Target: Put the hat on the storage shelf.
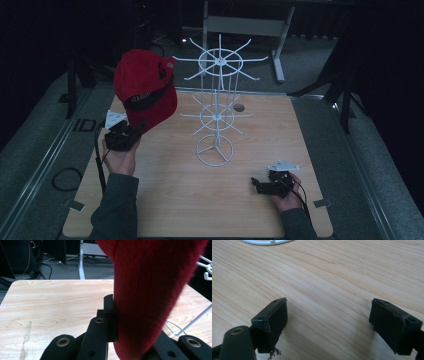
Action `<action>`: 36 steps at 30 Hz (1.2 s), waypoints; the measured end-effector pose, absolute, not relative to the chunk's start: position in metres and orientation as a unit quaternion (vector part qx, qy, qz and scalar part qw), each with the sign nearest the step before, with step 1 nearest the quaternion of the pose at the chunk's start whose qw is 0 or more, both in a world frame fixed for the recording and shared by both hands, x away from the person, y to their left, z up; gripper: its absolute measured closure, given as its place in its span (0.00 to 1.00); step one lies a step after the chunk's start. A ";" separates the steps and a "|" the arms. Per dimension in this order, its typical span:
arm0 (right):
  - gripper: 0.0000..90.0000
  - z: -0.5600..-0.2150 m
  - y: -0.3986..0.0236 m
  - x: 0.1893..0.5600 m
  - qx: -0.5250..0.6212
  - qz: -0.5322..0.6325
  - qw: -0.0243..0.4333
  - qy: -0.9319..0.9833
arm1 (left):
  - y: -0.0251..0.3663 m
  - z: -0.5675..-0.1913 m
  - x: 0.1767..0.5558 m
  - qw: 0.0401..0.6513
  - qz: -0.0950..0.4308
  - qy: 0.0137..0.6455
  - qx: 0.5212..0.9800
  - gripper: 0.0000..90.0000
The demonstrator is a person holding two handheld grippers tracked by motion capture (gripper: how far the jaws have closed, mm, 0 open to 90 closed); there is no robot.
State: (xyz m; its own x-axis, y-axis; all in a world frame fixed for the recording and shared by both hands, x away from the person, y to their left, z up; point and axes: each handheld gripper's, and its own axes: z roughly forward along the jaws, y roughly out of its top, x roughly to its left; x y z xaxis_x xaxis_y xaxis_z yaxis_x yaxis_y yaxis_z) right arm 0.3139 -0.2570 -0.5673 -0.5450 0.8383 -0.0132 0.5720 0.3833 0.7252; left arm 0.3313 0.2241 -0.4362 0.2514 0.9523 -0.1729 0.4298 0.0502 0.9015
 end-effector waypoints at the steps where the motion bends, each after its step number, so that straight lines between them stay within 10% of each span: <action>1: 0.17 -0.567 -0.257 0.314 0.436 0.344 0.193 0.809 | 0.224 -0.435 0.331 0.479 0.274 0.547 0.630 0.96; 36: 0.17 -0.567 -0.257 0.314 0.437 0.345 0.194 0.808 | 0.226 -0.398 0.326 0.501 0.283 0.537 0.616 0.96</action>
